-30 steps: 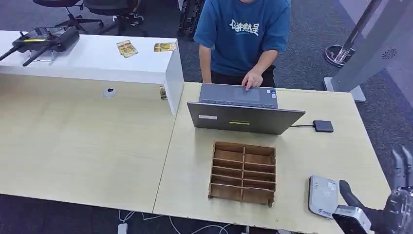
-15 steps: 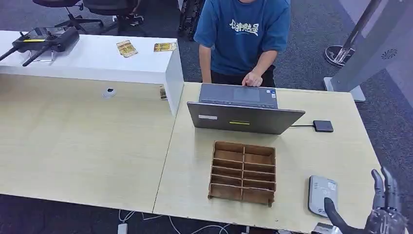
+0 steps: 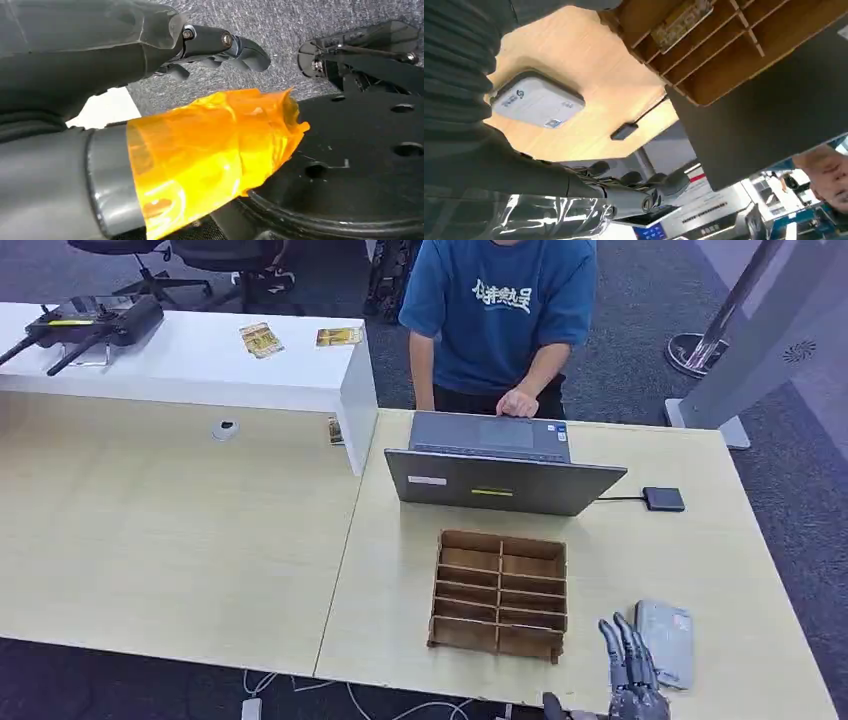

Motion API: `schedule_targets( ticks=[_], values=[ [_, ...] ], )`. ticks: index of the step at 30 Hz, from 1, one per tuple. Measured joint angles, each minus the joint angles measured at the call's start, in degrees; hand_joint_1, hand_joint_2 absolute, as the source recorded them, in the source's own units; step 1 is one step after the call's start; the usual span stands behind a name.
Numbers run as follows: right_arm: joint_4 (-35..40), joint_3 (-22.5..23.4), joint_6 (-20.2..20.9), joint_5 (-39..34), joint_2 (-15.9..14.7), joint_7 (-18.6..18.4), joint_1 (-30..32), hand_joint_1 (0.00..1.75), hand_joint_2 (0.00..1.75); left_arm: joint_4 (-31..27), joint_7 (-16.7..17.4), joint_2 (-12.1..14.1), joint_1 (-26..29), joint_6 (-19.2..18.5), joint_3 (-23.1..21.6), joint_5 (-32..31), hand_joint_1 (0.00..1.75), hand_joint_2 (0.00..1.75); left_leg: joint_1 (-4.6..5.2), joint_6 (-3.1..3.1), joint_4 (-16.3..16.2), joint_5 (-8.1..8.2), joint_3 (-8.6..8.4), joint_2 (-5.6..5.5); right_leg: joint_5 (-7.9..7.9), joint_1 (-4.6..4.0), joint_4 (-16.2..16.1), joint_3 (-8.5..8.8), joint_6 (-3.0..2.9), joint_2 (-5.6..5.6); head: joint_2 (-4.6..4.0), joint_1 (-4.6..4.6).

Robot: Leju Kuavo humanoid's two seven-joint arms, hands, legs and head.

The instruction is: Pass the card to the sensor for recognition and then transmit it.

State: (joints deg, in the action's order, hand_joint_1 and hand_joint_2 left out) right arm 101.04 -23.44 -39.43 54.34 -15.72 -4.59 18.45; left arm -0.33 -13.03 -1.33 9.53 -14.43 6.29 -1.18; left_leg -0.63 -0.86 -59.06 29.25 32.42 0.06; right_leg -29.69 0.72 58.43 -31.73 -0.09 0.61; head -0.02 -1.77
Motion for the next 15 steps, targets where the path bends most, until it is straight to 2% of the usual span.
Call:
schedule_targets(
  ticks=[3, 15],
  values=[
    [-2.9, -6.5, 0.0, 1.4, -0.5, -1.9, -1.0, 0.00, 1.75, 0.0, 0.0, 0.0, 0.3, 0.0, -0.7, 0.8, 0.00, 0.00, 0.01, 0.00, 0.0, 0.00, 0.01, 0.00, 0.00, 0.01, 0.0, 0.00, 0.00, 0.01, 0.00, 0.00],
    [-5.1, -9.3, 0.0, 1.6, -0.5, -1.7, -2.5, 0.00, 1.75, 0.0, -0.2, 0.2, 0.5, -0.1, -0.7, 1.0, 0.00, 0.00, 0.00, 0.00, 0.0, 0.00, 0.01, -0.01, 0.00, 0.00, 0.0, 0.00, 0.00, 0.01, 0.00, 0.00]
  ],
)
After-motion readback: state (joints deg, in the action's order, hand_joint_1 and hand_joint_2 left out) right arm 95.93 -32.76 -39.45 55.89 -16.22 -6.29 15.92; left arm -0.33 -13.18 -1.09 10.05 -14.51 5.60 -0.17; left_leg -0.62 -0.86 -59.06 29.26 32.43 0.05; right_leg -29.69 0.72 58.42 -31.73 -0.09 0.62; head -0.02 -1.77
